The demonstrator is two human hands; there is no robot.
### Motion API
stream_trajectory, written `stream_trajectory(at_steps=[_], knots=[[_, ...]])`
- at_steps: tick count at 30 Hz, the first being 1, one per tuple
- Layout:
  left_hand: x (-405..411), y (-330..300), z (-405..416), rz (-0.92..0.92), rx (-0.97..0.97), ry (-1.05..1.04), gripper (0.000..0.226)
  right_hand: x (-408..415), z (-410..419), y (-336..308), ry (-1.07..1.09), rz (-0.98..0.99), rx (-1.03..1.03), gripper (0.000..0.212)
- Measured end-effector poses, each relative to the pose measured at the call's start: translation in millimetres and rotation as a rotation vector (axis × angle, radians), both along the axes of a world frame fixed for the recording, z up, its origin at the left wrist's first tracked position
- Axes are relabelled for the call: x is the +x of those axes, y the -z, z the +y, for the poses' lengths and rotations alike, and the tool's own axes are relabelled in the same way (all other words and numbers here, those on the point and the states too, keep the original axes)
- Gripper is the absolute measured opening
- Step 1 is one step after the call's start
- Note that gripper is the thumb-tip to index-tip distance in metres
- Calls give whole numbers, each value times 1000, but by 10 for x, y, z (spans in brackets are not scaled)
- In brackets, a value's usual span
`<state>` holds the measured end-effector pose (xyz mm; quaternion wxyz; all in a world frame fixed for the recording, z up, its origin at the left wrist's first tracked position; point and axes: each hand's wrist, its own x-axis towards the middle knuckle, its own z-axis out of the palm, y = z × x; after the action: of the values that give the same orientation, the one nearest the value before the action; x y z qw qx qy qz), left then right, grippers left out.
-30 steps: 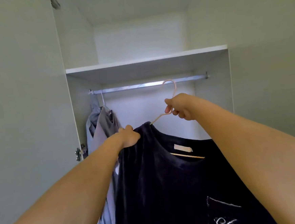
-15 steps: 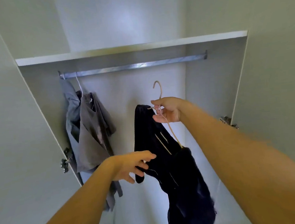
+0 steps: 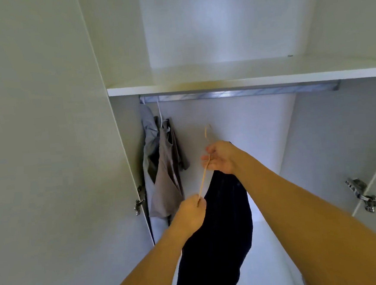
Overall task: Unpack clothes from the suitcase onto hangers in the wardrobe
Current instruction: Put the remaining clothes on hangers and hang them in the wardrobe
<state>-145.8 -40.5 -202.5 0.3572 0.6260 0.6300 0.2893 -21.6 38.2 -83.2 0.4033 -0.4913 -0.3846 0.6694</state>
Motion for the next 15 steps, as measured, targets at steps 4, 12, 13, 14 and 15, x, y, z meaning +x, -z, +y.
stream_trajectory(at_steps=[4,12,13,14,15], knots=[[-133,-29,373,-22,76,-129,27,-59,333,80,-61,-5,21,32],[-242,-87,1060,20,139,-316,29,-101,1014,95,-245,-475,207,32],[-239,-131,1159,40,146,-344,29,-80,1096,68,-227,-605,291,31],[-229,-183,1262,53,151,-365,30,-47,1189,51,-208,-739,393,35],[-224,-241,1354,58,159,-385,31,-15,1259,39,-195,-846,489,44]])
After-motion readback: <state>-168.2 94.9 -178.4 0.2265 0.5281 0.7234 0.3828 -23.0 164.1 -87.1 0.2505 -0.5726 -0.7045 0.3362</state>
